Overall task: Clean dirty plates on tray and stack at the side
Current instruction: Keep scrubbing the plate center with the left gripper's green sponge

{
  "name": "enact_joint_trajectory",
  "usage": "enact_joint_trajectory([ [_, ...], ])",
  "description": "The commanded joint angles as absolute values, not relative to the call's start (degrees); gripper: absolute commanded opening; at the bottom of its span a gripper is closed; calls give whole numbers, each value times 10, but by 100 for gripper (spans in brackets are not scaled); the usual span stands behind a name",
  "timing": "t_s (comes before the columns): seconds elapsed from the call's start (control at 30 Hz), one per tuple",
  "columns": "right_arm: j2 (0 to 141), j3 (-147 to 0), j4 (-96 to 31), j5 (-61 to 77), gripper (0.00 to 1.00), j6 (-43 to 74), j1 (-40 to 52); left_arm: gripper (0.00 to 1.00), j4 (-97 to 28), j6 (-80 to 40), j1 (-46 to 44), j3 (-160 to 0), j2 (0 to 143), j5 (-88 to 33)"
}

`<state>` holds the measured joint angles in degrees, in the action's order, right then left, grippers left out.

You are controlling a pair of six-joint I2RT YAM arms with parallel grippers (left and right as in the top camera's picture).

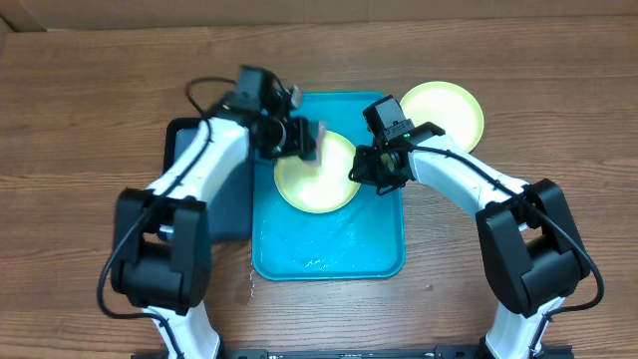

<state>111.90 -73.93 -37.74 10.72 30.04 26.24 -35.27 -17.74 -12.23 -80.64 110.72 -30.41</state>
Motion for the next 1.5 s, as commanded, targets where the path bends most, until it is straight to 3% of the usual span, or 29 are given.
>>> enact_joint_trajectory([
  [0.0, 1103, -743, -376, 112, 4, 302, 262, 4, -378, -151, -126, -826, 1082, -298],
  [0.13, 1103, -743, -376, 112, 4, 302, 262, 4, -415, -147, -143, -808, 1088, -209],
  [0.47, 1103, -743, -376, 112, 4, 302, 262, 4, -377, -194, -192, -731, 1105, -25],
  [0.63, 1103, -743, -376, 112, 4, 302, 262, 4, -375, -222, -200, -728, 1136, -53],
  [0.87, 1103, -743, -376, 112, 4, 302, 262, 4, -352, -204, -199, -728, 1207, -213],
  [1.17, 1103, -743, -376, 112, 4, 302, 262, 4, -327, -188, -183, -757, 1163, -379],
  [1.27, 1103, -743, -376, 113, 4, 302, 262, 4, -345, -177, -170, -782, 1136, -366],
  [1.47, 1103, -743, -376, 181, 4, 302, 262, 4, -434, -163, -156, -832, 1069, -209],
])
